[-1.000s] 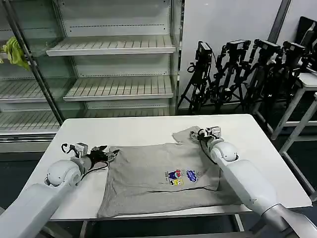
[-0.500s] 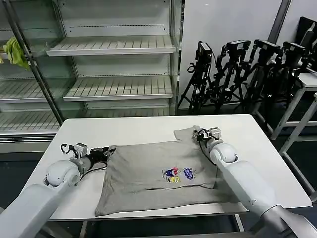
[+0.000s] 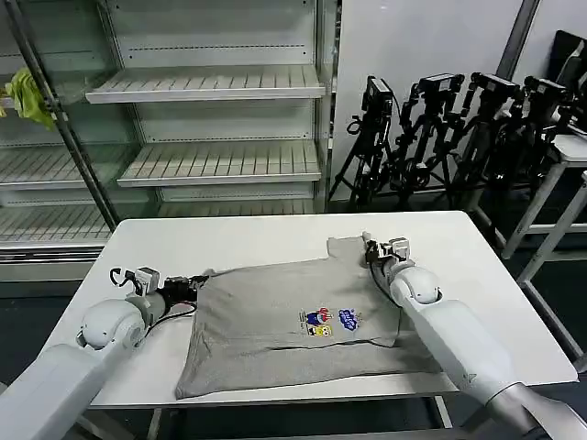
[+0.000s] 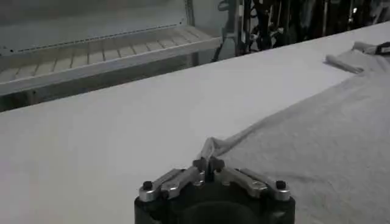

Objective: Fold and organize the clothes.

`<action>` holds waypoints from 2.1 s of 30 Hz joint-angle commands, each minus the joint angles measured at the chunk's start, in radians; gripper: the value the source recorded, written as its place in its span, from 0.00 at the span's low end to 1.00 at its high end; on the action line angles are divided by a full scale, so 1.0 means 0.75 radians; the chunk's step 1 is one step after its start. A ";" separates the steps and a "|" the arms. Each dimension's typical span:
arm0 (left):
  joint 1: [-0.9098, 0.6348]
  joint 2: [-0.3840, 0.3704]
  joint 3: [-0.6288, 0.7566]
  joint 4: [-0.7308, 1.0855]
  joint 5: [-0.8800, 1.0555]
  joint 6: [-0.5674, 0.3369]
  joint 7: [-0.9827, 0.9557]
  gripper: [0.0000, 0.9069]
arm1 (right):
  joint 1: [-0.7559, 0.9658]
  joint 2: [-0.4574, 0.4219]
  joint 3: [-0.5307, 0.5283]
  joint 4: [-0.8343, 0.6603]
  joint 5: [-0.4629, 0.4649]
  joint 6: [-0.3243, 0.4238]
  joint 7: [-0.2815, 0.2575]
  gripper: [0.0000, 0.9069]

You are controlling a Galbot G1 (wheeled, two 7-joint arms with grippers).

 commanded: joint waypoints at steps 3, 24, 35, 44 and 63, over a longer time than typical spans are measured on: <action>0.034 -0.001 -0.043 -0.052 -0.001 -0.015 -0.003 0.09 | -0.027 -0.024 0.009 0.122 0.006 0.001 0.015 0.00; 0.391 0.131 -0.396 -0.435 -0.062 -0.033 -0.004 0.09 | -0.268 -0.274 0.217 0.670 0.179 -0.002 0.103 0.00; 0.619 0.210 -0.597 -0.625 -0.135 0.003 -0.047 0.07 | -0.587 -0.435 0.407 0.963 0.193 -0.001 0.095 0.00; 0.794 0.274 -0.610 -0.723 -0.115 0.028 -0.057 0.07 | -0.828 -0.518 0.534 1.083 0.181 0.011 0.068 0.00; 0.952 0.269 -0.575 -0.776 -0.038 0.024 -0.053 0.06 | -1.068 -0.561 0.646 1.108 0.089 0.038 0.032 0.00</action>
